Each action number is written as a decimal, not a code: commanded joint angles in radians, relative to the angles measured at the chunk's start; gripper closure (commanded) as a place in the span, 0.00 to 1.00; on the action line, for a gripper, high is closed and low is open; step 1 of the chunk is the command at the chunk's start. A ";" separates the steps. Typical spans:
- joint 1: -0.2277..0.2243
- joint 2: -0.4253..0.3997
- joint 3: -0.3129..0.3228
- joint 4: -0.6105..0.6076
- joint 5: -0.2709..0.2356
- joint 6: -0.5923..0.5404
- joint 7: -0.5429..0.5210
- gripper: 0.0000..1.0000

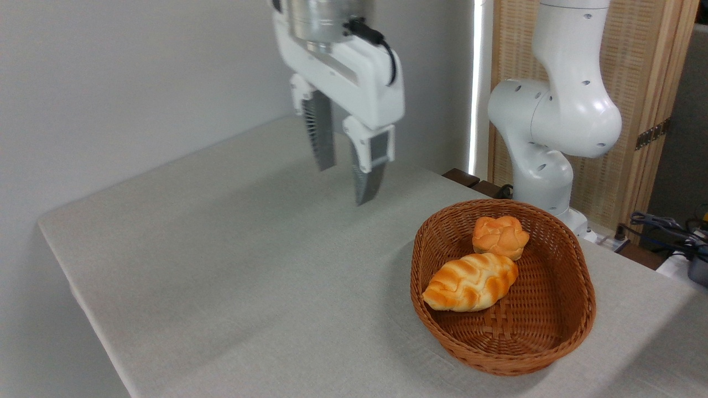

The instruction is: Put bread into the basket

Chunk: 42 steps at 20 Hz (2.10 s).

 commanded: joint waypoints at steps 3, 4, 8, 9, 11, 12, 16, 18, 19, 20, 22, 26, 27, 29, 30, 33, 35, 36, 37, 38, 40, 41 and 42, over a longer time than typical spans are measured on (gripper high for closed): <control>0.008 0.089 -0.072 0.098 0.010 0.069 -0.159 0.00; 0.008 0.092 -0.076 0.098 0.010 0.074 -0.162 0.00; 0.010 0.097 -0.083 0.100 0.013 0.074 -0.168 0.00; 0.010 0.100 -0.095 0.100 0.015 0.074 -0.183 0.00; 0.011 0.106 -0.117 0.101 0.077 0.071 -0.182 0.00; 0.011 0.108 -0.123 0.101 0.097 0.071 -0.183 0.00; 0.011 0.108 -0.126 0.103 0.101 0.068 -0.185 0.00; 0.010 0.109 -0.126 0.104 0.102 0.066 -0.188 0.00; 0.010 0.114 -0.126 0.106 0.102 0.066 -0.188 0.00; 0.010 0.114 -0.126 0.107 0.102 0.066 -0.193 0.00; 0.010 0.115 -0.126 0.107 0.104 0.066 -0.196 0.00; 0.010 0.118 -0.131 0.109 0.102 0.068 -0.216 0.00; 0.010 0.118 -0.129 0.109 0.102 0.069 -0.214 0.00; 0.010 0.118 -0.129 0.109 0.104 0.069 -0.211 0.00; 0.010 0.117 -0.129 0.109 0.104 0.069 -0.211 0.00; 0.010 0.118 -0.129 0.126 0.104 0.063 -0.211 0.00; 0.010 0.123 -0.128 0.129 0.105 0.064 -0.211 0.00; 0.011 0.129 -0.128 0.142 0.104 0.063 -0.211 0.00; 0.011 0.131 -0.128 0.156 0.104 0.061 -0.213 0.00; 0.011 0.132 -0.128 0.158 0.104 0.063 -0.213 0.00; 0.011 0.138 -0.128 0.161 0.104 0.063 -0.214 0.00; 0.011 0.138 -0.128 0.162 0.104 0.061 -0.216 0.00; 0.011 0.138 -0.128 0.162 0.104 0.061 -0.214 0.00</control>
